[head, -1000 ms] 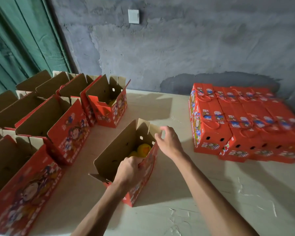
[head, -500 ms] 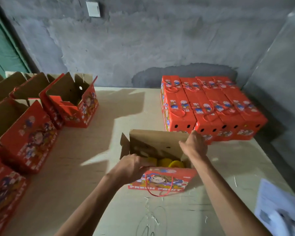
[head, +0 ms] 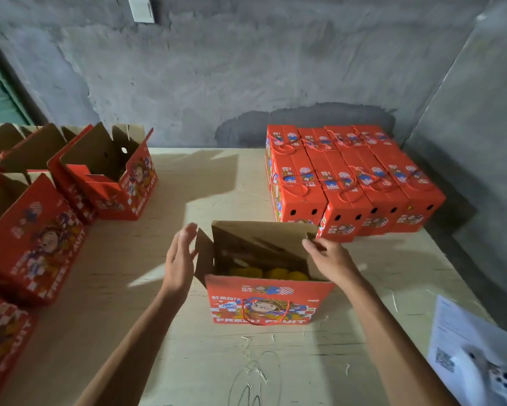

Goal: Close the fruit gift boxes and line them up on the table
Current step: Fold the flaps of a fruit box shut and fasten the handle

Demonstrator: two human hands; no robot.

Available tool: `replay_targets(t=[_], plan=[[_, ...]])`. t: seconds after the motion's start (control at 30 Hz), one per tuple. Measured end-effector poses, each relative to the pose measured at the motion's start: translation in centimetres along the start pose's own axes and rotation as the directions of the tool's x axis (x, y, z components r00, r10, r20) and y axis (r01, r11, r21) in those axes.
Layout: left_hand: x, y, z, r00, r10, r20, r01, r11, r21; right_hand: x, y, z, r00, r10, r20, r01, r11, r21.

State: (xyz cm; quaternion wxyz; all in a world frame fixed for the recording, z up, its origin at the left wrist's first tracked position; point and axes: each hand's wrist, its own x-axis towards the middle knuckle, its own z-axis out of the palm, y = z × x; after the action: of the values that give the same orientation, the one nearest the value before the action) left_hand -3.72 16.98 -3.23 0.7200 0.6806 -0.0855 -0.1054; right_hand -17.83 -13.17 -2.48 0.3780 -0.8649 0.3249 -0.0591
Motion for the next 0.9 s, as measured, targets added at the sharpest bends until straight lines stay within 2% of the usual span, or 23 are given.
replay_targets(t=[0.07,0.13,0.27,0.33,0.43,0.5,0.57,0.67,0.8,0.9], plan=[[0.5,-0.3,0.2,0.992,-0.117,0.049,0.124,0.975,-0.186,0.2,0.6,0.1,1.0,0.013,0.002,-0.013,0.996,0.085],[0.7,-0.8,0.5,0.988,-0.151,0.043,0.157,0.953,-0.258,0.4,1.1,0.0,0.998,0.066,0.0,-0.065,0.981,0.185],[1.0,-1.7,0.5,0.988,-0.136,0.072,0.15,0.955,-0.256,0.2,2.0,0.2,0.981,0.186,0.051,-0.189,0.872,0.452],[1.0,-1.8,0.8,0.98,-0.144,0.138,0.179,0.941,-0.286,-0.1,2.9,0.8,0.976,0.206,0.068,-0.209,0.805,0.556],[0.4,-1.7,2.0,0.939,-0.195,0.283,0.266,0.933,-0.242,-1.0,3.8,2.0,0.968,0.241,0.074,-0.223,0.681,0.698],[0.4,-1.9,2.0,0.91,-0.216,0.355,0.314,0.917,-0.246,-1.5,4.4,2.6,0.975,0.209,0.082,-0.197,0.625,0.755],[1.0,-2.5,1.3,0.895,-0.221,0.388,0.321,0.923,-0.213,-1.9,5.0,2.9,0.99,0.116,0.075,-0.132,0.636,0.761],[2.4,-3.7,0.4,0.878,-0.194,0.438,0.253,0.964,-0.081,-1.6,6.0,2.9,0.997,0.047,0.067,-0.081,0.701,0.709],[3.6,-3.7,0.2,0.832,-0.176,0.526,0.189,0.982,0.03,-0.9,6.3,2.2,0.992,-0.077,0.098,0.007,0.817,0.576],[4.3,-3.9,0.4,0.822,-0.145,0.552,0.124,0.989,0.075,0.1,6.2,2.1,0.987,-0.108,0.117,0.026,0.833,0.552]])
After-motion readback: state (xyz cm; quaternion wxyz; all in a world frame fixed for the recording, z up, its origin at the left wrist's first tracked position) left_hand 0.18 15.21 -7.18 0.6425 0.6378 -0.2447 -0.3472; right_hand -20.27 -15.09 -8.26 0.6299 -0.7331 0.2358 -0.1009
